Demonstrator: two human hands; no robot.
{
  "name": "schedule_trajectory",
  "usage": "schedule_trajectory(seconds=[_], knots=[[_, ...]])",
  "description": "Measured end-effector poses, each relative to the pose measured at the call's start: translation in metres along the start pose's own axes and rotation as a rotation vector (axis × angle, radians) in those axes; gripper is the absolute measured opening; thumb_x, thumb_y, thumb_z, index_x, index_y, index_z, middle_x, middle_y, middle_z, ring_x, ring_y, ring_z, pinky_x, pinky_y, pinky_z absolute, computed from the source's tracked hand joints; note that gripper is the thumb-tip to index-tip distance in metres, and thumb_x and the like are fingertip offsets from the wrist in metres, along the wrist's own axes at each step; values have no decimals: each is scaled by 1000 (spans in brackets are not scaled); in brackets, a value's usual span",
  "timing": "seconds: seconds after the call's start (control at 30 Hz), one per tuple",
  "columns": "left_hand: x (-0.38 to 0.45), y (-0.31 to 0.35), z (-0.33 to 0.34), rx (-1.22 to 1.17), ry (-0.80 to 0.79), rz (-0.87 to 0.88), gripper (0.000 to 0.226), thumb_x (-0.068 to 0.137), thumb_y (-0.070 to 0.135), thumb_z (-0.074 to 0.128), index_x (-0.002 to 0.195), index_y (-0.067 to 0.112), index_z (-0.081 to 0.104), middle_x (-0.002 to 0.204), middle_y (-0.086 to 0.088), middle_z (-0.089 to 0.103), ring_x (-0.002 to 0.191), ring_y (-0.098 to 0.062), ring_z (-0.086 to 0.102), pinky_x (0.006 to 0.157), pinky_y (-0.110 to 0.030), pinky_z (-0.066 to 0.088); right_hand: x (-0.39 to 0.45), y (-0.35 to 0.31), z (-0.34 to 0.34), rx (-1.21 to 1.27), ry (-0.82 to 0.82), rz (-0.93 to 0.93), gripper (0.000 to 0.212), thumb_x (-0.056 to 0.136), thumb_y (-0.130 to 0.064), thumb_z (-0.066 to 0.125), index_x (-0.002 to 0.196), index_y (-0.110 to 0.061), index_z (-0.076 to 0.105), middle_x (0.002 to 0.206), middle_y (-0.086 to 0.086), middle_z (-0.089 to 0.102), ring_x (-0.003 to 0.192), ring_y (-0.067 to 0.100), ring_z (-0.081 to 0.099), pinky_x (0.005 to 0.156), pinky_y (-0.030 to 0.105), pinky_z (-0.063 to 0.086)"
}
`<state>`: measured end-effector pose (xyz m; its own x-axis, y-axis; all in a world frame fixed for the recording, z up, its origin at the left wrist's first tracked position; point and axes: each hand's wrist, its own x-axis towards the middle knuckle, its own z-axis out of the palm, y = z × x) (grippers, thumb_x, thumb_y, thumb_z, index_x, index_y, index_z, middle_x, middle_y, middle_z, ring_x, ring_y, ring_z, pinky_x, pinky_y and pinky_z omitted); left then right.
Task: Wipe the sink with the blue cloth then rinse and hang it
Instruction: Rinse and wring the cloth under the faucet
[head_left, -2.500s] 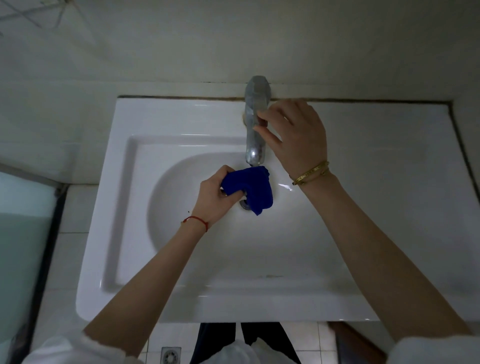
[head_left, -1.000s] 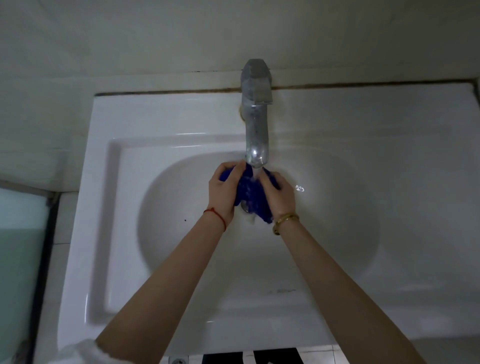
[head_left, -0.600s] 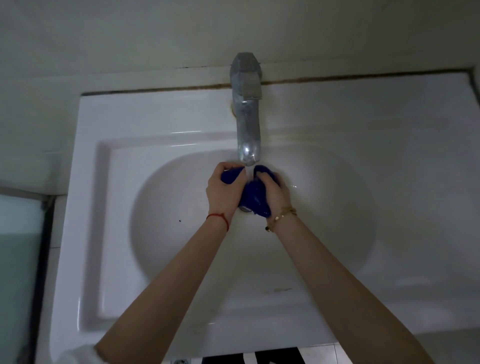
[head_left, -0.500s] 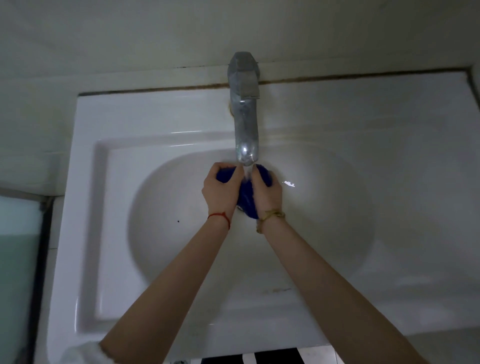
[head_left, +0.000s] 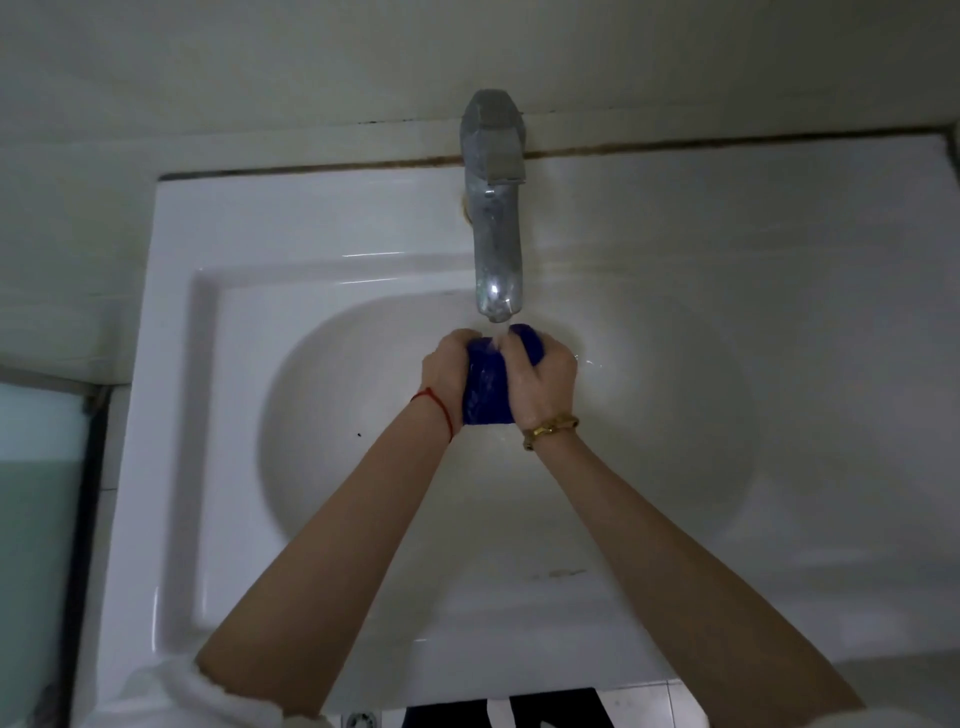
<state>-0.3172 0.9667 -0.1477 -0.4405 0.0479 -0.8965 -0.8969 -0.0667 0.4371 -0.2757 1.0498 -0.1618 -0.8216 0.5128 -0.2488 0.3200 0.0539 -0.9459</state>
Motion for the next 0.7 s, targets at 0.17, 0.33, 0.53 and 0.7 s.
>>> schedule_trajectory(seconds=[0.17,0.33,0.53,0.7], knots=[[-5,8,-8,-74,-67,43,33,100,40,46,98,12,61,96,-13,68,84,-26,63,69,-37,55,5,11,-21,285,-81,441,32,99,-47,40,105,-27,65,107,-2,64,102,21,59,89,37,50],[0,-16,-14,-15,101,406,32,88,18,72,117,25,60,119,-9,63,104,-29,66,86,-47,59,4,15,-25,500,-77,503,17,92,-8,54,101,-18,65,108,9,66,99,31,62,86,47,53],[-5,-29,3,78,181,734,22,84,18,72,96,33,63,97,12,67,91,-6,64,82,-28,57,-1,5,-1,572,-66,771,29,89,-30,46,95,-8,63,93,14,64,87,27,61,79,38,51],[-7,-21,21,130,192,864,26,81,24,79,89,7,60,80,-8,66,72,-19,62,71,-28,57,4,0,18,503,14,739,57,79,-70,52,91,-18,72,89,6,74,86,23,70,79,37,56]])
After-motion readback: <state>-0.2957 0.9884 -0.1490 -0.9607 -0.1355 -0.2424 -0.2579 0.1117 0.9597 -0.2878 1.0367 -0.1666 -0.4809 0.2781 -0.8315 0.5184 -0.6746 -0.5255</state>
